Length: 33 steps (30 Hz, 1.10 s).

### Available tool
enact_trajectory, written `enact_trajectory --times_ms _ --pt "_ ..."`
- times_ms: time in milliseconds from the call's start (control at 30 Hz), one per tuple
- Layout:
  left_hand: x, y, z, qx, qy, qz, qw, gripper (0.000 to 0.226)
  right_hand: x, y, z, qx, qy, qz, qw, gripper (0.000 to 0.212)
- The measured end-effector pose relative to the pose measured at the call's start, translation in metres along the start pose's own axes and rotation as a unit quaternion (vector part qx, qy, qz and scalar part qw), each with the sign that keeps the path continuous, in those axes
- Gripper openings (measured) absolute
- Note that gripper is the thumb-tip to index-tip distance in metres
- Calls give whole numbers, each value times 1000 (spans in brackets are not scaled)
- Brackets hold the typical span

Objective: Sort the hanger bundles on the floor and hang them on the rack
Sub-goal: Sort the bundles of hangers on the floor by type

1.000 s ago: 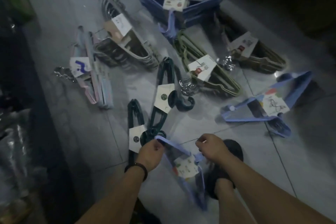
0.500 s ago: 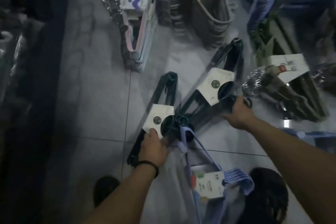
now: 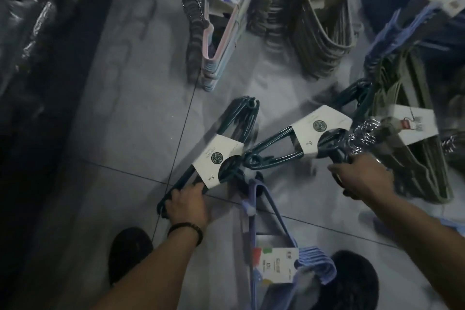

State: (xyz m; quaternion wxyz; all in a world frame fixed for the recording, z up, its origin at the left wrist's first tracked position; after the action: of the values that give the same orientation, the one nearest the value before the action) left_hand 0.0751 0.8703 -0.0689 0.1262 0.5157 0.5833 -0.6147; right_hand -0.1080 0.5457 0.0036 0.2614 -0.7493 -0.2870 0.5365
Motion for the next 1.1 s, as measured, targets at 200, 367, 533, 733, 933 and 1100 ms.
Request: enact_trajectory --times_ms 200,367,533,733,933,1100 --pt "-24 28 21 14 -200 47 979 20 -3 -44 -38 -57 141 -39 988 14" --pt "-39 33 16 -104 -582 16 806 9 65 -62 -52 -102 118 -4 988 28" --pt "-49 20 -18 -207 -800 -122 549 59 136 -75 -71 -61 78 69 993 33" --pt "-52 28 3 -191 -695 -206 662 54 183 -70 -95 0 125 16 992 31" --pt "-59 43 41 -169 -619 -207 738 33 181 -61 -87 0 131 -3 991 26" --pt "-56 30 67 -109 -550 -280 779 47 171 -73 -66 -105 143 -9 984 22"
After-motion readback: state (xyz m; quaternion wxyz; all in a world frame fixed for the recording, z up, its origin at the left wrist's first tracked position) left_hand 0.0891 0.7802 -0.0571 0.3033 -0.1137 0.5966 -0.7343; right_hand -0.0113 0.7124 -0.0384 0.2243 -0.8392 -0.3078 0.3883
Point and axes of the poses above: each hand's wrist, its own y-axis towards the middle knuckle, its own x-axis out of the palm, z = x × y, the point moved 1 cm from there along y, towards the middle knuckle, and after that the axes turned 12 degrees about y, right-handed, at the moved point
